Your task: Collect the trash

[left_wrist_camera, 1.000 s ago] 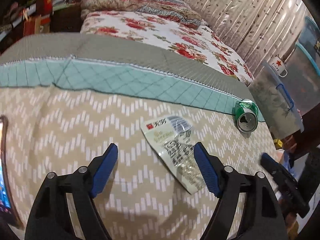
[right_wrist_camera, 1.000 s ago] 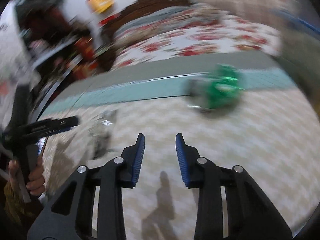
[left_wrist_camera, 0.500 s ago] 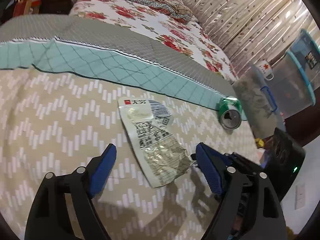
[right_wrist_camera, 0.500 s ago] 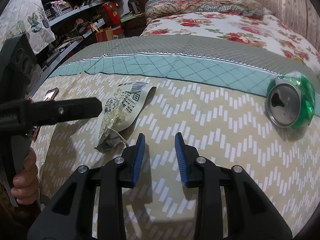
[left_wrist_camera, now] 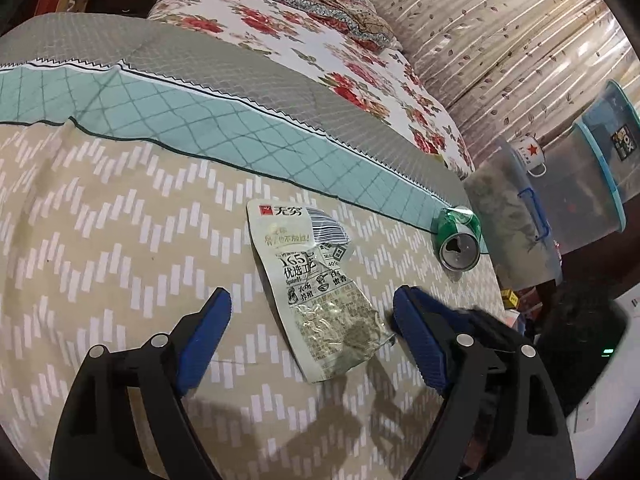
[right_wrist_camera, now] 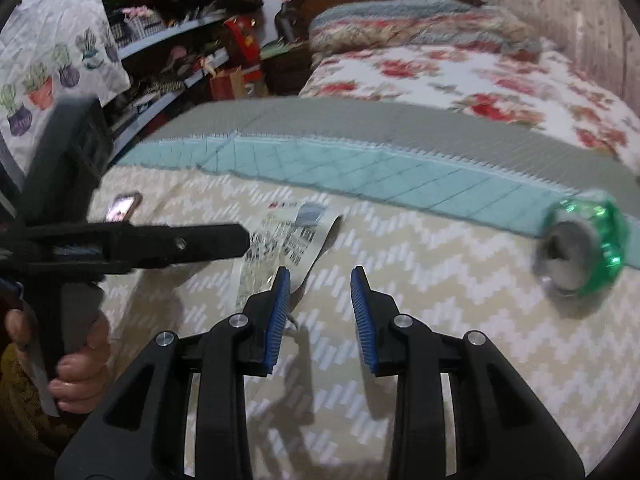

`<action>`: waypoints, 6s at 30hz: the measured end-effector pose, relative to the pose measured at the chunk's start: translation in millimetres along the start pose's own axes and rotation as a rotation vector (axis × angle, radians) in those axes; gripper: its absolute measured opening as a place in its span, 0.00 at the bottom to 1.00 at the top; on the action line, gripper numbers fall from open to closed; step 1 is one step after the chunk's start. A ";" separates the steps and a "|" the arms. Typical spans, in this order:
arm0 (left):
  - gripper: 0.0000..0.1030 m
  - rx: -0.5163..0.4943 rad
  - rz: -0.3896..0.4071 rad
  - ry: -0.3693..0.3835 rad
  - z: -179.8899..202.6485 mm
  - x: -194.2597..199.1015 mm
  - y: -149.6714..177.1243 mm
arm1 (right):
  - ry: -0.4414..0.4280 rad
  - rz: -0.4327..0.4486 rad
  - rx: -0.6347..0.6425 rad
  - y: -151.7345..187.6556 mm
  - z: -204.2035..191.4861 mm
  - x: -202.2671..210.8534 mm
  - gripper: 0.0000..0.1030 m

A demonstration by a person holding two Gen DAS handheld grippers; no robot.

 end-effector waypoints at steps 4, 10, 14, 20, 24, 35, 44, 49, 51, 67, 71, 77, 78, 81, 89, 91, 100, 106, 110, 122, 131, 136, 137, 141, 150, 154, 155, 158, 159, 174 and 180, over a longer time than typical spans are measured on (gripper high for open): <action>0.77 -0.019 -0.013 0.001 3.5 -3.9 0.5 | 0.003 -0.007 -0.024 8.8 4.0 -8.1 0.31; 0.76 -0.030 -0.030 0.020 11.3 -19.9 -5.1 | 0.033 0.010 0.009 11.0 1.5 -9.4 0.31; 0.76 -0.041 -0.048 0.027 19.4 -27.7 -5.4 | 0.014 0.007 -0.024 12.0 6.4 -7.5 0.31; 0.77 -0.043 -0.048 0.030 18.7 -28.9 -5.9 | 0.074 0.018 0.015 10.9 10.2 -8.6 0.32; 0.82 -0.067 -0.058 0.031 20.1 -29.9 -4.4 | 0.026 0.018 0.042 10.1 -1.9 -12.2 0.34; 0.84 0.020 -0.074 0.160 21.3 -26.0 -0.4 | -0.477 -0.062 -0.339 11.9 15.9 -10.7 0.35; 0.85 0.062 -0.094 0.357 39.0 -21.1 9.3 | -0.625 -0.023 -0.439 5.6 18.4 1.5 0.32; 0.85 -0.080 -0.075 0.297 58.0 -10.0 21.1 | -0.650 -0.045 -0.542 11.1 35.6 1.3 0.33; 0.86 -0.164 -0.066 0.230 66.2 -8.3 26.4 | -0.692 -0.061 -0.578 9.7 36.3 0.0 0.32; 0.20 -0.398 -0.107 -0.185 66.7 -36.6 45.7 | -0.734 -0.079 -0.528 0.1 26.5 16.9 0.33; 0.19 -0.293 -0.064 -0.119 51.1 -21.2 33.0 | -0.457 0.062 -0.392 -0.6 59.3 52.9 0.45; 0.20 -0.211 -0.075 0.003 49.8 -17.8 28.6 | -0.088 0.257 -0.598 0.4 185.4 95.0 0.73; 0.20 -0.206 -0.081 0.018 52.2 -18.4 29.8 | -0.093 0.237 -0.686 5.5 208.8 89.9 0.69; 0.20 -0.210 -0.097 0.043 61.1 -24.8 31.8 | -0.124 0.146 -0.834 18.1 248.1 64.3 0.61; 0.20 -0.240 -0.124 0.031 76.1 -41.7 33.7 | -0.141 0.037 -0.766 -3.4 255.4 11.0 0.31; 0.20 -0.241 -0.129 0.026 76.3 -43.9 32.9 | -0.182 0.043 -0.772 -2.5 253.0 6.8 0.30; 0.20 -0.282 -0.164 0.059 111.4 -62.6 28.6 | -0.301 0.127 -0.815 10.9 247.7 45.4 0.21; 0.20 -0.400 -0.233 0.158 200.6 -108.7 29.4 | -0.196 0.269 -0.876 47.5 318.7 135.2 0.20; 0.20 -0.510 -0.298 0.253 286.5 -153.4 40.5 | 0.039 0.405 -0.923 95.5 398.1 220.2 0.20; 0.20 -0.685 -0.472 0.362 488.3 -308.2 84.5 | 0.345 0.443 -1.078 185.3 527.6 258.7 0.19; 0.72 -0.696 -0.596 0.187 496.4 -409.0 122.6 | 0.281 0.284 -1.059 194.3 536.1 208.9 0.24; 0.74 -0.688 -0.584 0.199 486.8 -396.0 119.3 | 0.346 0.341 -1.056 199.9 528.2 227.1 0.66; 0.75 -0.685 -0.572 0.208 483.4 -386.9 113.5 | 0.358 0.363 -1.050 199.9 526.2 232.8 0.67; 0.75 -0.655 -0.524 0.258 480.0 -350.6 100.8 | 0.387 0.436 -1.049 200.6 508.0 256.0 0.67; 0.85 -0.708 -0.336 0.181 410.3 -248.9 102.7 | 0.365 0.503 -1.070 208.0 420.6 273.9 0.68; 0.87 -0.735 -0.262 0.077 367.3 -214.2 105.1 | 0.364 0.480 -1.057 211.6 378.1 263.6 0.70; 0.88 -0.737 -0.251 0.055 356.7 -206.0 106.4 | 0.362 0.471 -1.052 212.2 369.4 260.8 0.71; 0.91 -0.741 -0.218 -0.005 329.8 -183.6 107.8 | 0.350 0.439 -1.038 213.8 343.6 252.6 0.71; 0.91 -0.742 -0.207 -0.017 324.3 -177.1 107.0 | 0.347 0.429 -1.034 214.2 335.6 250.7 0.72; 0.92 -0.768 -0.065 -0.136 272.9 -93.8 111.7 | 0.366 0.460 -0.975 203.4 260.5 275.1 0.80; 0.92 -0.762 -0.034 -0.147 264.3 -73.2 115.6 | 0.373 0.456 -0.958 201.8 240.6 282.7 0.81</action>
Point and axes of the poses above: each gripper's, at about its wrist camera, not at the fingertips, and x roughly against the way its jaws point, z to its right, y to its underside, the point moved 8 cm from there along -x, roughly the way its jaws point, and after that the axes turned 7 degrees about y, right-handed, at the moved point
